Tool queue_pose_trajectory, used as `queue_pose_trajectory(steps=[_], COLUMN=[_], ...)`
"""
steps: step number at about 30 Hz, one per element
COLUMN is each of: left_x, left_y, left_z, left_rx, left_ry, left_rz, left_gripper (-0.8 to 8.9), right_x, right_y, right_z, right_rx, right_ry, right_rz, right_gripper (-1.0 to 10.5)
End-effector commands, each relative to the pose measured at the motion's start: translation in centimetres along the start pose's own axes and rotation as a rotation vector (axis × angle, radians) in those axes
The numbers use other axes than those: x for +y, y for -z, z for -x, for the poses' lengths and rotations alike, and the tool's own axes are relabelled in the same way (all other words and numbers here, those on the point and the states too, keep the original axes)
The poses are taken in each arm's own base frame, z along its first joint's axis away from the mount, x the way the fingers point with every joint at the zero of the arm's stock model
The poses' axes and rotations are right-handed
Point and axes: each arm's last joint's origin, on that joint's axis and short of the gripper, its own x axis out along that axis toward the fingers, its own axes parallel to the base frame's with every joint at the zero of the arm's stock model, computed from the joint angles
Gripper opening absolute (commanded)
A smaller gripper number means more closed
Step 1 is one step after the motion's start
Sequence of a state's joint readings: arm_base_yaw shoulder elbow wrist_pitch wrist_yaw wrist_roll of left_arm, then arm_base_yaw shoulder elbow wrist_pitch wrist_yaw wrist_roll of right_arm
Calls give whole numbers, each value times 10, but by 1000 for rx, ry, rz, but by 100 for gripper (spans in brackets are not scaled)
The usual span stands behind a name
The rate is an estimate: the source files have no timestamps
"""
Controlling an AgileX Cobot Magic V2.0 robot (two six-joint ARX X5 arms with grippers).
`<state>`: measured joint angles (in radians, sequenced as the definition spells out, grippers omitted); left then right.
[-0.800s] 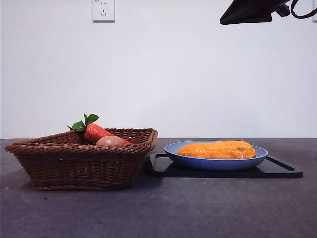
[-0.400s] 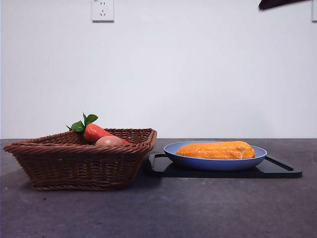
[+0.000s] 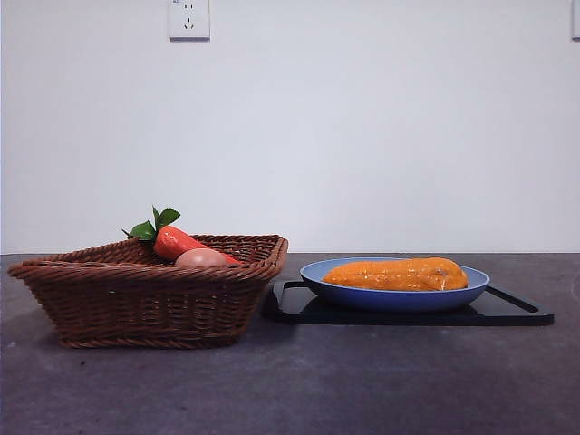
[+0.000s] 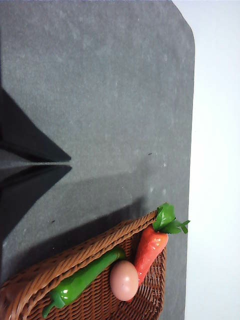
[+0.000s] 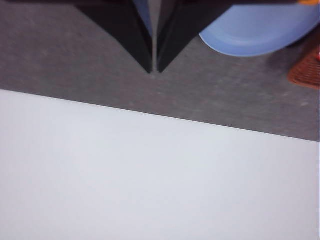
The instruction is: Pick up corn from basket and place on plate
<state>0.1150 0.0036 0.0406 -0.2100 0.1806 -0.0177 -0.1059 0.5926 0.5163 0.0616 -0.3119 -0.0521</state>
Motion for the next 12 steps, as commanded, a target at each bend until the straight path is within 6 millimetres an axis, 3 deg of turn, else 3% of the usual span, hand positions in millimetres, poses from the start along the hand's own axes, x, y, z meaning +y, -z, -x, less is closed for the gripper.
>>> queue_pose_trajectory(steps=[1, 6, 12], left_x=[0, 0, 0], left_y=[7, 7, 7], left_z=[0, 0, 0], left_rx=[60, 60, 60], left_ry=[-5, -5, -5], left_rz=[14, 14, 14], left_gripper=[8, 8, 8], right_x=[2, 7, 14], right_y=[18, 51, 83], right_z=[14, 31, 40], right_rx=[-22, -43, -62], right_ry=[45, 150, 157], right_rz=[-5, 1, 5], right_gripper=[2, 2, 2])
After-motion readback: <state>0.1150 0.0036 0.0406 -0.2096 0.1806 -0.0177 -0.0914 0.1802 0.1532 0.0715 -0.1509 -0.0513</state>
